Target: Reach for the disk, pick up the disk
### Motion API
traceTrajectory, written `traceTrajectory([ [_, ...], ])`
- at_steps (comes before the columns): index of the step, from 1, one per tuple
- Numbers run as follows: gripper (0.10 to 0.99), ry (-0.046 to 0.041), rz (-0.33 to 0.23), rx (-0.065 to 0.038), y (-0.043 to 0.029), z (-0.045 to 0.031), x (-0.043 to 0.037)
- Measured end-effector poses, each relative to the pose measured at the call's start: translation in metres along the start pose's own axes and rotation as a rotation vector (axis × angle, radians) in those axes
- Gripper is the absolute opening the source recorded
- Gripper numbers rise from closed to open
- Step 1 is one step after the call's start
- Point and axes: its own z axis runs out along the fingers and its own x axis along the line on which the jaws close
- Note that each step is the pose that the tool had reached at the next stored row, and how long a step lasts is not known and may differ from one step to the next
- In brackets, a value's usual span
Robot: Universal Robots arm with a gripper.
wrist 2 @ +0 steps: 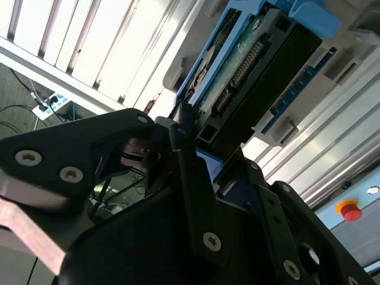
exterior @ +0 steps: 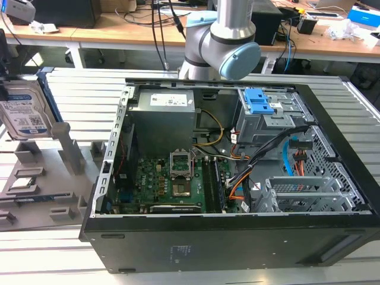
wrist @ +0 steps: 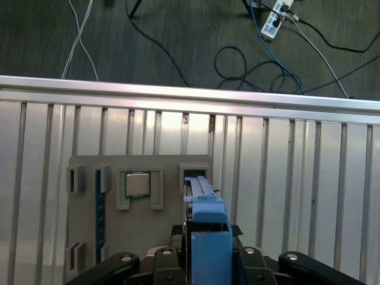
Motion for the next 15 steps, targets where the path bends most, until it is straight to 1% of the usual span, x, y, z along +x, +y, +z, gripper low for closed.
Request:
traceTrajectory([
  [3, 0.365, 0.0000, 0.000, 0.000, 0.0002, -0.0077, 0.0000],
  [5, 0.365, 0.0000, 0.000, 0.000, 0.0002, -0.0099, 0.0000],
  [10, 0.365, 0.0000, 0.000, 0.000, 0.0005, -0.0187, 0.0001],
  [15, 0.365, 0.0000, 0.000, 0.000, 0.0008, -0.0313, 0.0001],
])
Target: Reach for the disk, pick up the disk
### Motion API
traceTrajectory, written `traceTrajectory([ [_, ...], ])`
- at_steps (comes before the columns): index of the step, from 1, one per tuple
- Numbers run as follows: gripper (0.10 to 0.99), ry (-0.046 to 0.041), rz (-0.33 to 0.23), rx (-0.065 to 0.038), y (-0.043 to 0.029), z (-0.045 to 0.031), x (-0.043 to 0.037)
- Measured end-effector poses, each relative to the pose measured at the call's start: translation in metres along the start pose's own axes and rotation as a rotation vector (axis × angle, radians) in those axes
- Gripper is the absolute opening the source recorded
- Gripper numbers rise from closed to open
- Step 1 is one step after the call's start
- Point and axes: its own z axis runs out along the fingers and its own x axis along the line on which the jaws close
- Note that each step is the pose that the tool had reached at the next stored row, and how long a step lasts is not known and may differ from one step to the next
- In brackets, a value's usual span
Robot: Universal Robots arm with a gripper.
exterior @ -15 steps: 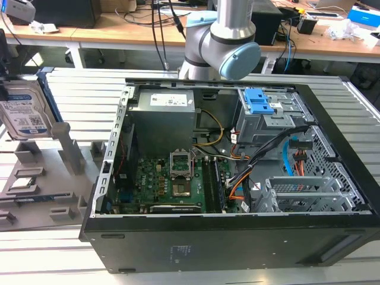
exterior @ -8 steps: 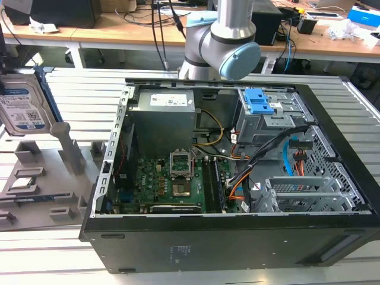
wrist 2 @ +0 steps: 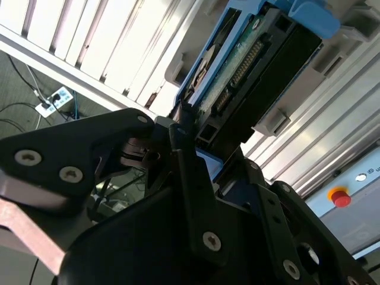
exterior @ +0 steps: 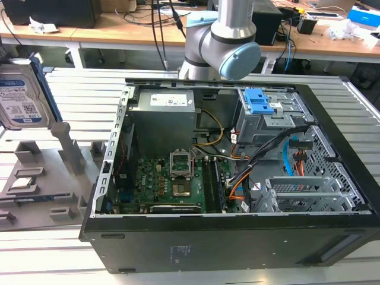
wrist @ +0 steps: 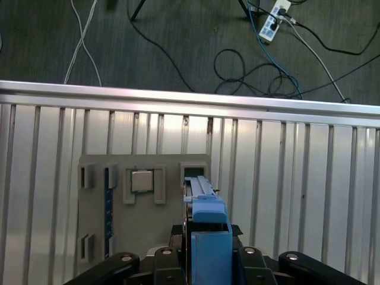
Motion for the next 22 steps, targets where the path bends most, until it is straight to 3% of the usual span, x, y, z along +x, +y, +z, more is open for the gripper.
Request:
traceTrajectory([
  [22, 0.365, 0.0000, 0.000, 0.000, 0.0006, -0.0346, 0.0001],
])
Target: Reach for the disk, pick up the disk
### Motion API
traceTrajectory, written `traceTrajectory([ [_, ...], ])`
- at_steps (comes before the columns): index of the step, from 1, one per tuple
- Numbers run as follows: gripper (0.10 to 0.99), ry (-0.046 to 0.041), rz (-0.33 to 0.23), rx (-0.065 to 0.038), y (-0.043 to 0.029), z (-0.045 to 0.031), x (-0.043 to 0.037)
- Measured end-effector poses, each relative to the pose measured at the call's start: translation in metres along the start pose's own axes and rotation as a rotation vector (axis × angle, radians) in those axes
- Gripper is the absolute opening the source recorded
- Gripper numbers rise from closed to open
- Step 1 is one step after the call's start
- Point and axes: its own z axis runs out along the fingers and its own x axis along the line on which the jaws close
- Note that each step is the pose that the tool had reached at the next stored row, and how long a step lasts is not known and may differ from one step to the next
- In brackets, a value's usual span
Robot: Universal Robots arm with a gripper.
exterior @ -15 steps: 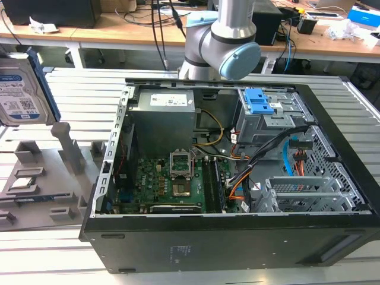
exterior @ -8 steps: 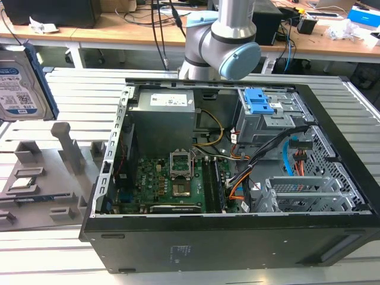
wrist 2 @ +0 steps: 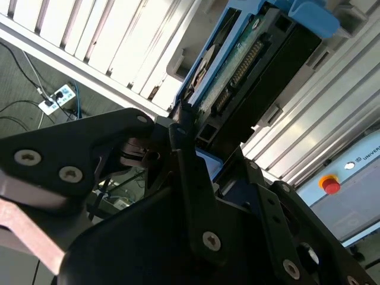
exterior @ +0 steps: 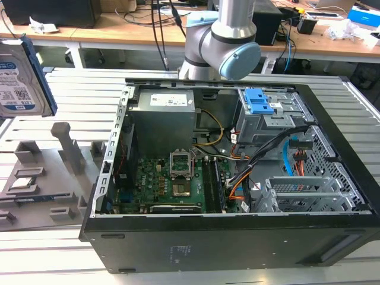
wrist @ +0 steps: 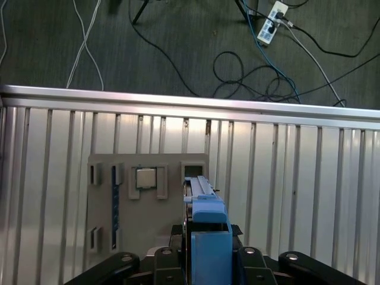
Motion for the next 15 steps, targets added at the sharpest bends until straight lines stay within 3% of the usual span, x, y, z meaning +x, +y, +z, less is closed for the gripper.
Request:
traceTrajectory([
  [15, 0.365, 0.0000, 0.000, 0.000, 0.0003, -0.0331, 0.0001],
])
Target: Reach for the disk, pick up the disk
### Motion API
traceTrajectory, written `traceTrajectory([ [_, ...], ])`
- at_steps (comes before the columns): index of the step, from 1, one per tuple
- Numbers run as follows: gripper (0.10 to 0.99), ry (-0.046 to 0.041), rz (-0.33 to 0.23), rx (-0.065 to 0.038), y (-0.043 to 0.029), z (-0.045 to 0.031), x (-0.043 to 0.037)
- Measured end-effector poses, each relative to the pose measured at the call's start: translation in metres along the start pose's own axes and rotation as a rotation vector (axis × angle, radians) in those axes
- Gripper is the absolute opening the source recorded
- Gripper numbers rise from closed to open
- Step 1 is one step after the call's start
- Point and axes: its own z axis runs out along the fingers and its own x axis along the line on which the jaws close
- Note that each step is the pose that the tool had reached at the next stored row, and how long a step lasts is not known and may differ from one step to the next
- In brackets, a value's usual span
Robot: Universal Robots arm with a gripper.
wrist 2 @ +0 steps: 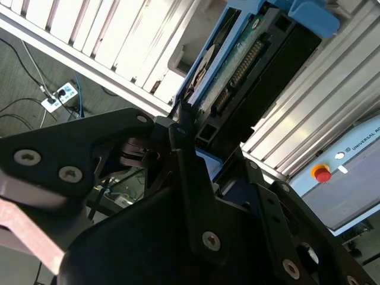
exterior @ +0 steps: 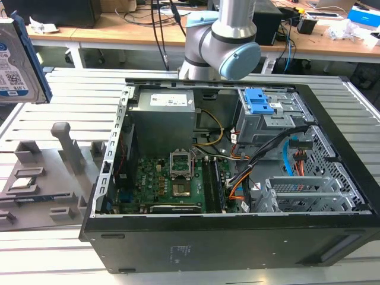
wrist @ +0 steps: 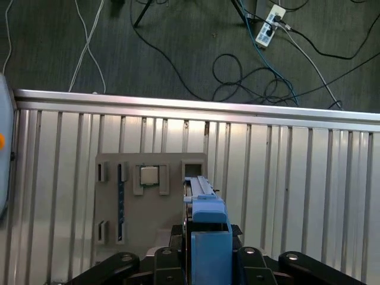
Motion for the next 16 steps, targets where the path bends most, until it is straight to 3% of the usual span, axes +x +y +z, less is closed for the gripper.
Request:
traceTrajectory([
  [10, 0.365, 0.0000, 0.000, 0.000, 0.0003, -0.0223, 0.0001],
  [16, 0.365, -0.0005, 0.000, 0.000, 0.0003, -0.0244, 0.0000],
])
